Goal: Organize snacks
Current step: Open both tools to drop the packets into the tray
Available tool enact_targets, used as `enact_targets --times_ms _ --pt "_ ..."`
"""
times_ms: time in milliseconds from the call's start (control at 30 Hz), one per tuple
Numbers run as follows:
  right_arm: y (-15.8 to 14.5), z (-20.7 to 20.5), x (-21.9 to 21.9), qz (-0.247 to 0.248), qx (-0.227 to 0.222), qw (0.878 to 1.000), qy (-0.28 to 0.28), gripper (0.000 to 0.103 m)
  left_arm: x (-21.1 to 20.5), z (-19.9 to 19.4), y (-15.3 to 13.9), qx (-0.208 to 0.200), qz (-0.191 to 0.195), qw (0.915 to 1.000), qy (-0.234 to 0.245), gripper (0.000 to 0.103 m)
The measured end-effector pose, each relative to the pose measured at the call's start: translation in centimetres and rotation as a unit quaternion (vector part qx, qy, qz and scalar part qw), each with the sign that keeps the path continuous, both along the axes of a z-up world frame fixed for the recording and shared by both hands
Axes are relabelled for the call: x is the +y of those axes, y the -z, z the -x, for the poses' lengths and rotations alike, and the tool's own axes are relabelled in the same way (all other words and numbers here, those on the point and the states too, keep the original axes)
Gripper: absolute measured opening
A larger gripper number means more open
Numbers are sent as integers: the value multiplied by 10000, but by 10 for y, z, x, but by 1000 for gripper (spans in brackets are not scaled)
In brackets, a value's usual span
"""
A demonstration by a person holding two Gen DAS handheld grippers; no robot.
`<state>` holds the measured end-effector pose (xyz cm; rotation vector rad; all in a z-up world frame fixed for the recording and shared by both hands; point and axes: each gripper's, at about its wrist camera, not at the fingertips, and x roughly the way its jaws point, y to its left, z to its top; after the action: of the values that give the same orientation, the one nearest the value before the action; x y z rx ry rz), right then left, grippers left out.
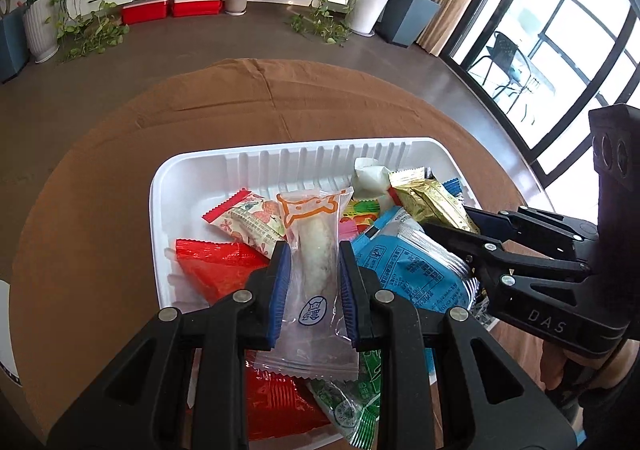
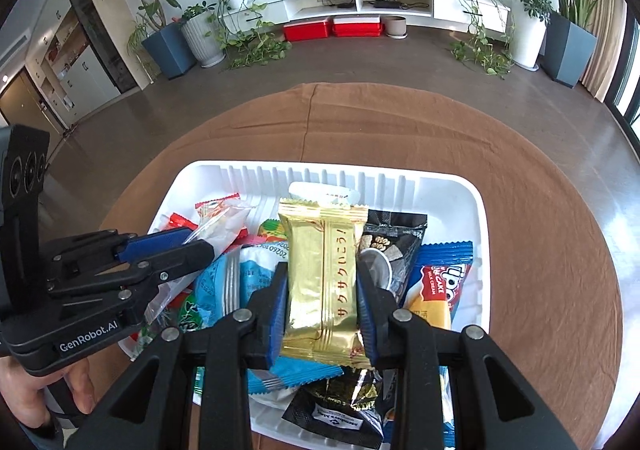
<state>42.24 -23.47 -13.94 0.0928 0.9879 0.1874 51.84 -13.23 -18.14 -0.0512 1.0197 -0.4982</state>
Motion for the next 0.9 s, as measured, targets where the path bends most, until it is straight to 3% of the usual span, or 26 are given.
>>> enact_targets --times_ms 467,500,600,833,900 --pt "3 0 -1 -133 -3 9999 65 36 2 9 -1 -257 -43 9997 -32 24" --pt "2 0 0 -127 -7 9999 47 36 2 11 -1 -259 -36 9996 -40 26" --pt "0 2 0 -119 -46 9999 46 39 1 13 -6 -321 -38 9995 -66 45" --pt "-7 9 1 -50 -160 9999 11 44 -3 21 -11 -440 -20 9990 -51 48" --pt "-10 12 1 -56 -220 9997 23 51 -3 26 -15 -515 -34 9986 -59 52"
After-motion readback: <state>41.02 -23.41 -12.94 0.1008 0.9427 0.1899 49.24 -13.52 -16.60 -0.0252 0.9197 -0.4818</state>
